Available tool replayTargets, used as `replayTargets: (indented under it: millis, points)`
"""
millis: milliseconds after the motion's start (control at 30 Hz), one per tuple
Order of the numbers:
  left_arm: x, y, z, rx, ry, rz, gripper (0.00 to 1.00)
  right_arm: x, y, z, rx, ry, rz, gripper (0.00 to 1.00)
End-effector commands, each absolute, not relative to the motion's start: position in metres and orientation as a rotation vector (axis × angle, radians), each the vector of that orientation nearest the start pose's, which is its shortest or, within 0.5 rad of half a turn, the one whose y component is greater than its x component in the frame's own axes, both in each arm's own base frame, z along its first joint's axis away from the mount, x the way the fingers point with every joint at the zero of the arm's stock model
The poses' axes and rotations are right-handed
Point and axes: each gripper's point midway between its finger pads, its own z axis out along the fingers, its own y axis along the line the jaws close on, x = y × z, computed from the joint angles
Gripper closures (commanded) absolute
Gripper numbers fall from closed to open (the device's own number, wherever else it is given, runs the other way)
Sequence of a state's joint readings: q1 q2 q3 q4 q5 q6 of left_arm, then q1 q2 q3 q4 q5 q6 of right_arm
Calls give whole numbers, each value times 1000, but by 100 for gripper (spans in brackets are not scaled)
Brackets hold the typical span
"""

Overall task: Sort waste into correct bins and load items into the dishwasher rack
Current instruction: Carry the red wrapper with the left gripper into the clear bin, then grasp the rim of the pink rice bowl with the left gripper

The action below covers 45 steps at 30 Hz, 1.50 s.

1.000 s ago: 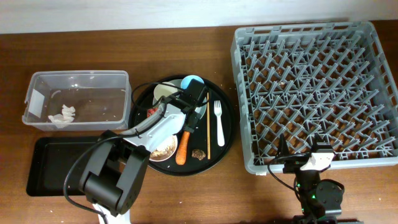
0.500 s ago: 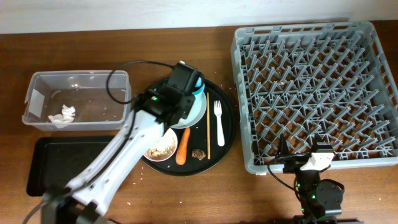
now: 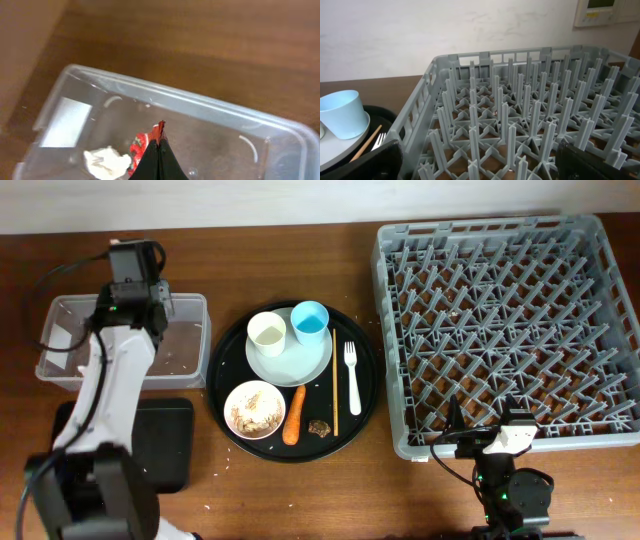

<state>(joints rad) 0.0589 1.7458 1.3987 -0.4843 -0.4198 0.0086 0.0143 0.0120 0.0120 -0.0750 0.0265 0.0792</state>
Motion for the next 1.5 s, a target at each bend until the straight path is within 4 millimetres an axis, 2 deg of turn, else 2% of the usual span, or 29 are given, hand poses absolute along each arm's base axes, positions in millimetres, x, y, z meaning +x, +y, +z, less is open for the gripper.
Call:
replayTargets:
  millis: [0, 33, 67, 100, 133, 200, 233, 300, 333, 367, 400, 467, 500, 600, 667, 733, 767, 800, 867, 933, 1000, 1033, 1067, 1133, 1200, 1267, 1400, 1433, 1467]
  points:
    - [475, 97, 141, -211, 2438, 529, 100, 246, -2, 155, 81, 1649, 47, 1]
    - [476, 95, 127, -201, 2470, 520, 100, 246, -2, 155, 81, 1649, 47, 1]
    - [477, 91, 120, -188, 2487, 488, 89, 246, -2, 155, 81, 1649, 47, 1]
    - [478, 90, 118, -185, 2491, 481, 50, 246, -2, 155, 81, 1649, 47, 1]
    - [478, 90, 121, -186, 2483, 481, 36, 246, -2, 155, 81, 1649, 47, 1]
    - [477, 90, 129, -187, 2469, 477, 27, 246, -2, 155, 81, 1649, 47, 1]
    - [476, 87, 144, -186, 2441, 471, 27, 246, -2, 155, 81, 1649, 47, 1]
    - [463, 60, 202, -210, 2336, 376, 26, 246, -2, 155, 81, 1649, 47, 1]
    - [429, 18, 251, -234, 2284, 182, 22, 246, -2, 155, 81, 1649, 47, 1]
    - [378, -36, 276, -113, 2331, -82, 7, 246, -2, 155, 81, 1649, 47, 1]
    - [352, -54, 281, -48, 2365, -153, 1, 246, -2, 155, 81, 1649, 47, 1]
    - [309, -66, 271, -3, 2483, -166, 1, 246, -2, 155, 81, 1649, 47, 1]
    - [297, -66, 261, -25, 2548, -166, 1, 246, -2, 155, 81, 1649, 47, 1]
    - [271, -66, 240, -27, 2682, -150, 1, 246, -2, 155, 81, 1649, 47, 1]
    - [262, -75, 235, -8, 2731, -220, 1, 246, -2, 155, 81, 1649, 47, 2]
    - [257, -86, 233, -15, 2752, -319, 4, 246, -2, 155, 81, 1649, 47, 2]
    - [255, -86, 225, -67, 2775, -325, 11, 246, -2, 155, 81, 1649, 47, 2]
    - [254, -86, 220, -87, 2786, -326, 23, 246, -2, 155, 81, 1649, 47, 1]
    - [252, -88, 198, -129, 2816, -332, 38, 246, -2, 155, 81, 1649, 47, 1]
    - [257, -99, 188, -96, 2803, -385, 40, 246, -2, 155, 81, 1649, 47, 1]
    - [261, -102, 186, -89, 2787, -400, 43, 246, -2, 155, 81, 1649, 47, 1]
    - [262, -102, 186, -131, 2783, -408, 69, 246, -2, 155, 81, 1649, 47, 1]
    - [263, -103, 186, -207, 2782, -411, 71, 246, -2, 155, 81, 1649, 47, 1]
    - [265, -104, 183, -239, 2763, -300, 71, 246, -2, 155, 81, 1649, 47, 1]
    - [266, -121, 178, -166, 2770, -285, 71, 246, -2, 155, 81, 1649, 47, 1]
    - [268, -135, 158, -158, 2815, -215, 71, 246, -2, 155, 81, 1649, 47, 1]
    - [271, -171, 116, -17, 2907, -161, 71, 246, -2, 155, 81, 1649, 47, 1]
    - [270, -175, 110, 28, 2917, -146, 71, 246, -2, 155, 81, 1649, 47, 1]
    - [268, -177, 94, 73, 2947, -64, 71, 246, -2, 155, 81, 1649, 47, 1]
